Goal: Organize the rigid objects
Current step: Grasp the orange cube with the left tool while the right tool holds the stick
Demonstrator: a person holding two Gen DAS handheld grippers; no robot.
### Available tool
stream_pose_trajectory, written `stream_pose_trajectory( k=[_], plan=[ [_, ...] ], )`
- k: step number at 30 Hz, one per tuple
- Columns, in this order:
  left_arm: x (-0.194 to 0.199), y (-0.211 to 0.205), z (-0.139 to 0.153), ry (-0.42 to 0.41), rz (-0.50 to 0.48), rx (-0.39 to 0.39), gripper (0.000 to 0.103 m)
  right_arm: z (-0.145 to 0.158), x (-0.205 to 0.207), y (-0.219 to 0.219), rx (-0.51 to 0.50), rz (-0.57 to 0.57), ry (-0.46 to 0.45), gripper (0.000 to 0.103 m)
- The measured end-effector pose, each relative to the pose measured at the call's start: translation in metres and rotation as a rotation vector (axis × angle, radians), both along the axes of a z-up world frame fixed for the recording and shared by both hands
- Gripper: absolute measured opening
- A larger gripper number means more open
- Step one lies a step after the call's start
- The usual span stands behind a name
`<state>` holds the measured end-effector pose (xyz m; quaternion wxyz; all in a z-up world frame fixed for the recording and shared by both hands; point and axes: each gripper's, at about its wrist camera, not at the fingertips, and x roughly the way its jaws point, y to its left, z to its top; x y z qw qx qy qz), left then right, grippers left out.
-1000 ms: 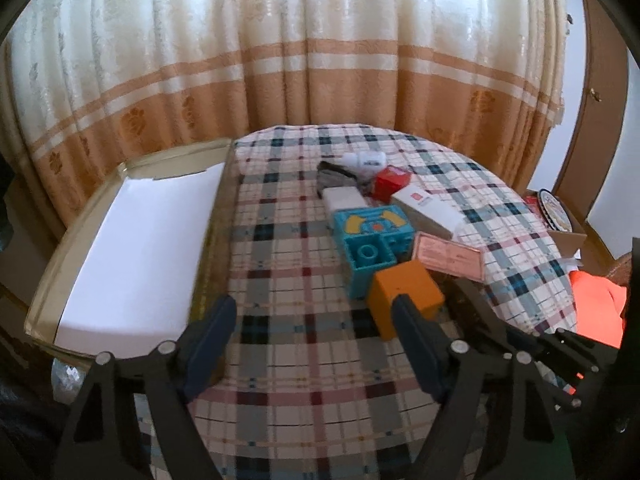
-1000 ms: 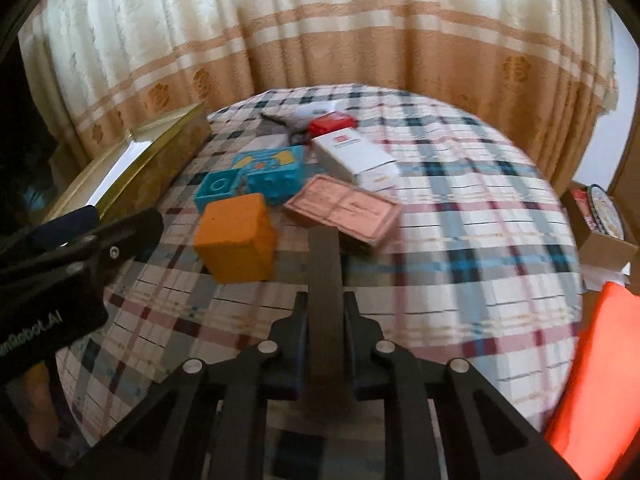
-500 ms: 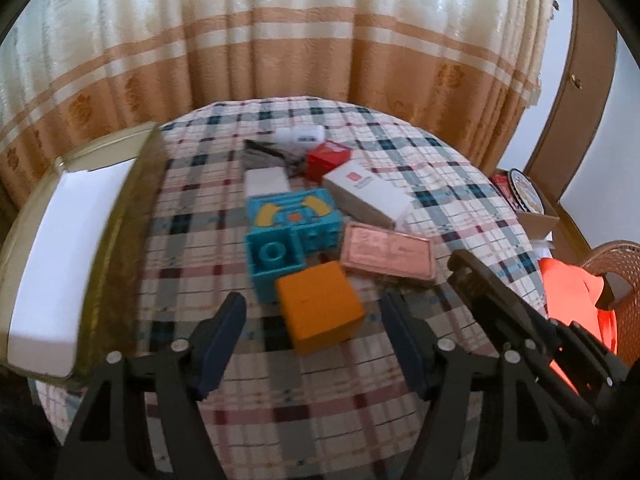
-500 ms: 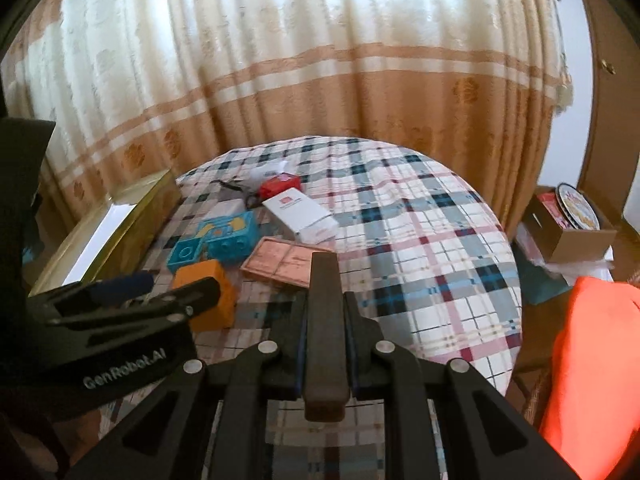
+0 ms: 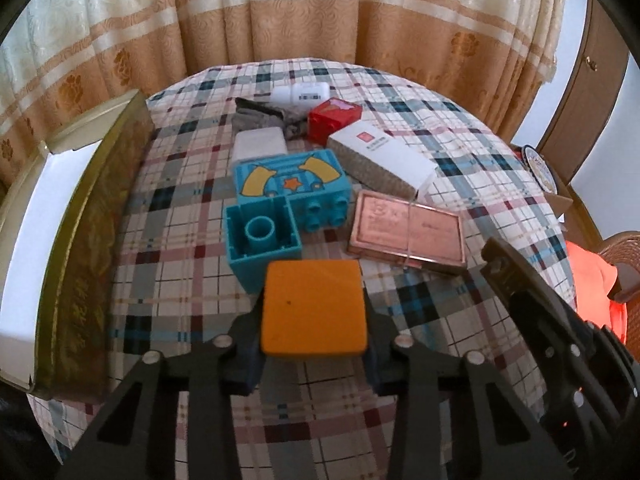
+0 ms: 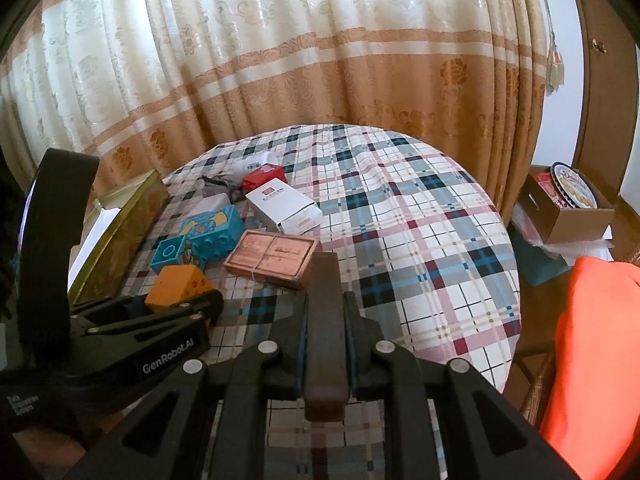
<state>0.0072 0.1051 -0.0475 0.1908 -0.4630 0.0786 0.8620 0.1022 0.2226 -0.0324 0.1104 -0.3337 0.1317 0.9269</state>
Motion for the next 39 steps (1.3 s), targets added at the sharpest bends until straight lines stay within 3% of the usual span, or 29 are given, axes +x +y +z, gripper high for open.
stream_pose_trajectory(
  k=[9, 16, 24, 33, 36, 39],
  plan=[
    [0.006, -0.011, 0.009, 0.008, -0.029, 0.040, 0.038, 0.005, 0.002, -0.003, 0.009, -0.010, 0.013, 0.017],
    [0.026, -0.025, 0.032, 0.098, -0.110, 0.093, 0.038, 0.013, 0.002, -0.001, 0.007, -0.024, 0.033, 0.017],
    [0.031, -0.042, 0.053, 0.217, -0.114, 0.141, 0.033, 0.029, -0.003, -0.018, 0.040, 0.017, 0.079, 0.017],
    [0.022, -0.070, 0.037, 0.133, -0.071, 0.143, 0.033, 0.023, -0.004, -0.012, 0.036, -0.001, 0.062, 0.017],
    [0.023, -0.064, 0.036, 0.118, -0.076, 0.148, 0.039, 0.020, -0.005, -0.010, 0.020, 0.001, 0.054, 0.017],
    [0.024, -0.049, 0.039, 0.141, -0.105, 0.141, 0.056, 0.019, -0.005, -0.008, 0.017, 0.000, 0.054, 0.017]
  ],
)
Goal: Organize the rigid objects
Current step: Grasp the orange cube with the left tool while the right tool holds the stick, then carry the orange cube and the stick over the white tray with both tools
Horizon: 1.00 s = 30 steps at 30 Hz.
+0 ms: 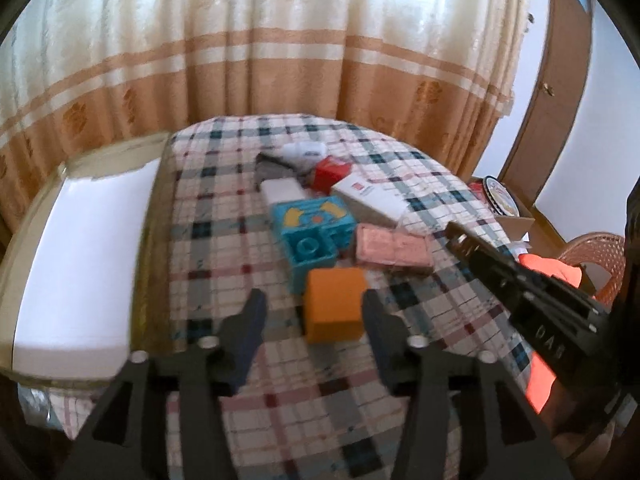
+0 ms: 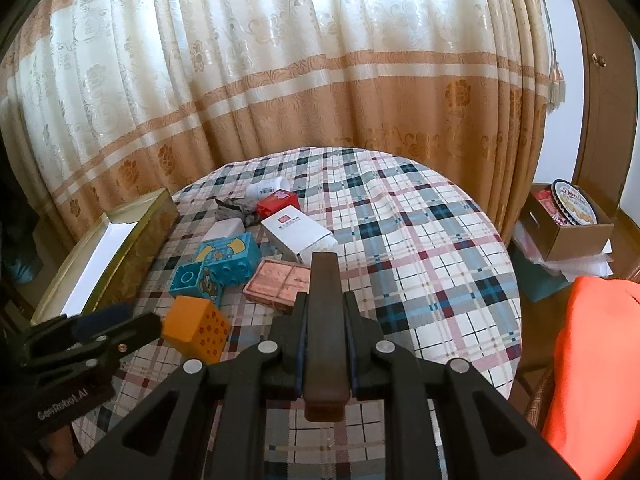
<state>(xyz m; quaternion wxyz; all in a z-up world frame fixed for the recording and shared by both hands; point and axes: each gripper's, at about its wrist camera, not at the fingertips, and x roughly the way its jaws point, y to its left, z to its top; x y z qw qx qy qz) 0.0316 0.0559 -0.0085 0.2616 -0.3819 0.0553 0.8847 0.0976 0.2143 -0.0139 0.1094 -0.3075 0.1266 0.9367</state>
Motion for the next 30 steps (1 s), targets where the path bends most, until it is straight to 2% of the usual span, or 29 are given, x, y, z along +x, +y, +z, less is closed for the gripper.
stream_pose_trajectory(
  k=[4, 7, 9, 15, 25, 30],
  plan=[
    [-0.009, 0.024, -0.011, -0.051, -0.042, -0.014, 0.057, -0.001, 0.002, 0.003, -0.008, -0.006, 0.001, 0.017],
    [-0.020, 0.032, -0.026, -0.094, -0.018, -0.066, 0.040, 0.000, 0.003, 0.005, -0.009, -0.008, 0.004, 0.017],
    [-0.024, 0.029, -0.033, -0.118, -0.015, -0.050, 0.040, 0.000, 0.003, 0.005, -0.006, -0.008, 0.005, 0.017],
    [-0.022, 0.015, -0.030, -0.115, -0.016, -0.006, 0.038, 0.001, 0.004, 0.004, -0.004, -0.004, 0.006, 0.017],
    [-0.016, -0.038, 0.015, 0.010, 0.032, 0.098, 0.038, 0.020, -0.003, -0.016, 0.029, 0.039, 0.057, 0.017],
    [-0.025, -0.073, 0.033, 0.062, 0.127, 0.118, 0.038, 0.037, -0.018, -0.048, 0.046, 0.138, 0.112, 0.017]
  ],
)
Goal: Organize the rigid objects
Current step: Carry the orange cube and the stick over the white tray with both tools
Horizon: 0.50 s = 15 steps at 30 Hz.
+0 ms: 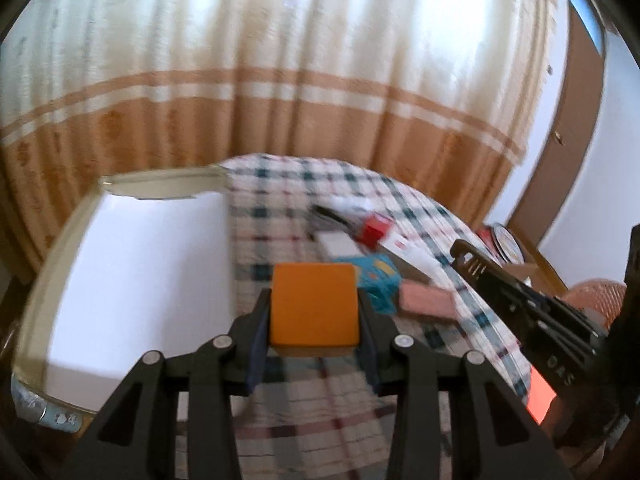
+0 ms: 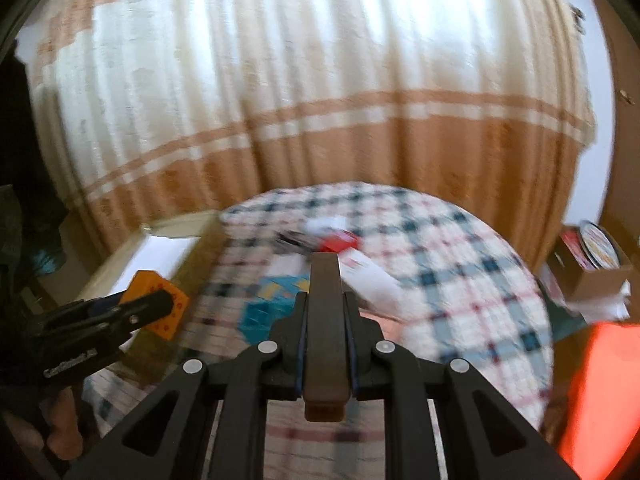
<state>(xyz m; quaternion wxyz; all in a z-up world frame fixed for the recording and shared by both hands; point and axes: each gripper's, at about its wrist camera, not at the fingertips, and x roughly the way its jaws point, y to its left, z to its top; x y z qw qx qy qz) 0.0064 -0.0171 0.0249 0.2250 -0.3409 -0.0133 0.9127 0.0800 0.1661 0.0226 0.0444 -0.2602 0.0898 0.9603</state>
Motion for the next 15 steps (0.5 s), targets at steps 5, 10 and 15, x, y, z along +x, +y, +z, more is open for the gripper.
stream_pose_trajectory(
  k=[5, 10, 15],
  plan=[
    [-0.015, -0.033, -0.001, 0.031, 0.121, -0.037, 0.038, 0.010, -0.025, -0.040, 0.006, 0.114, 0.036, 0.017],
    [-0.029, -0.059, -0.006, 0.036, 0.212, -0.066, 0.038, 0.011, -0.053, -0.078, 0.000, 0.203, 0.045, 0.017],
    [-0.042, -0.077, -0.015, 0.013, 0.274, -0.076, 0.038, 0.007, -0.081, -0.105, -0.016, 0.269, 0.030, 0.017]
  ],
)
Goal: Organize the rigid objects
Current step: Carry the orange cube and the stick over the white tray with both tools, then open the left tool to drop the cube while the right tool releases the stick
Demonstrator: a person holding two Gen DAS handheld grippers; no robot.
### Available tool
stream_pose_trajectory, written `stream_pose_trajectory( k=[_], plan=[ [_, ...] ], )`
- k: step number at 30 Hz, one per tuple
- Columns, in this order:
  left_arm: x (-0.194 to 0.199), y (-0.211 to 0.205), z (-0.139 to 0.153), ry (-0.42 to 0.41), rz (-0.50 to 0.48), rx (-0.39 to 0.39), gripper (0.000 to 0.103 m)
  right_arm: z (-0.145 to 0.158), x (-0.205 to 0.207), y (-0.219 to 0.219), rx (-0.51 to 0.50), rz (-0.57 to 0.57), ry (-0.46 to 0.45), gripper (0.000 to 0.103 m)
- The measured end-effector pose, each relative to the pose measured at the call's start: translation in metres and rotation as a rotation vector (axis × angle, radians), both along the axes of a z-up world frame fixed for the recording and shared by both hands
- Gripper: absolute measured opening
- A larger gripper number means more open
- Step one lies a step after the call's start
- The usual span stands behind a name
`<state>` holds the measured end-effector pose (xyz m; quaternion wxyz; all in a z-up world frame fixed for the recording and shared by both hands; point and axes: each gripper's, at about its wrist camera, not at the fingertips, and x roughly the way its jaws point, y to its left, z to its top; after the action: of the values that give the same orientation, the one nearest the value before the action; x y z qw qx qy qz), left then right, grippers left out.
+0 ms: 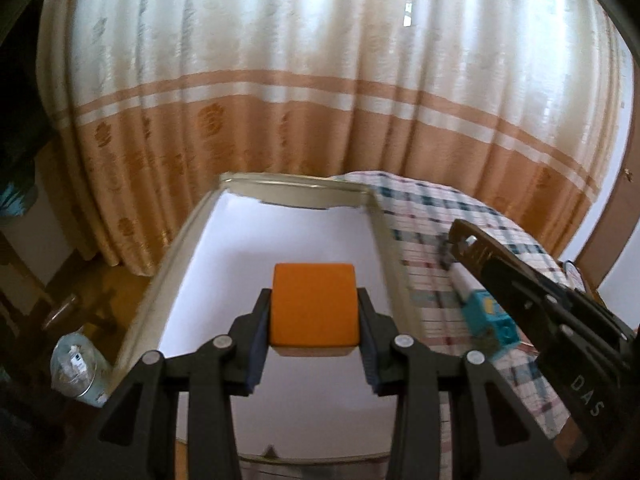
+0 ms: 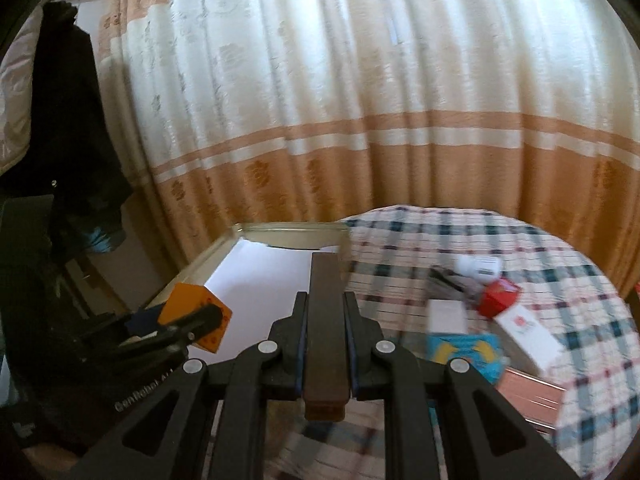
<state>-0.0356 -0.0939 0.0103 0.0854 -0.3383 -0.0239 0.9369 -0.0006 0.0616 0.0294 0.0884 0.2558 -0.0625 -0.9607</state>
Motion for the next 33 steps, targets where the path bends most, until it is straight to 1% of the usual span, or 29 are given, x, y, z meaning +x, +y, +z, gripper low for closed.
stream_pose_trajectory(
  k=[7, 10, 19, 28, 30, 31, 32, 33],
  plan=[
    [-0.008, -0.021, -0.012, -0.037, 0.069, -0.010, 0.038, -0.015, -0.025, -0.032, 0.011, 0.076, -0.037, 0.017],
    [-0.012, -0.025, -0.017, -0.050, 0.083, -0.009, 0.038, -0.023, -0.035, -0.041, 0.014, 0.105, -0.058, 0.018],
    [-0.018, -0.029, -0.029, -0.087, 0.110, -0.020, 0.038, -0.040, -0.043, -0.050, 0.037, 0.137, -0.100, 0.018],
    [-0.023, -0.028, -0.035, -0.112, 0.131, -0.033, 0.038, -0.042, -0.041, -0.046, 0.002, 0.159, -0.085, 0.019],
    [-0.024, -0.030, -0.036, -0.120, 0.138, -0.032, 0.039, -0.042, -0.040, -0.046, -0.007, 0.168, -0.082, 0.026],
    [-0.024, -0.031, -0.036, -0.122, 0.145, -0.029, 0.039, -0.042, -0.040, -0.046, -0.011, 0.170, -0.085, 0.033],
    [-0.023, -0.032, -0.035, -0.116, 0.151, -0.025, 0.040, -0.042, -0.040, -0.045, -0.014, 0.165, -0.085, 0.038],
    [-0.022, -0.032, -0.033, -0.109, 0.151, -0.024, 0.040, -0.041, -0.039, -0.042, -0.023, 0.157, -0.080, 0.040]
  ],
)
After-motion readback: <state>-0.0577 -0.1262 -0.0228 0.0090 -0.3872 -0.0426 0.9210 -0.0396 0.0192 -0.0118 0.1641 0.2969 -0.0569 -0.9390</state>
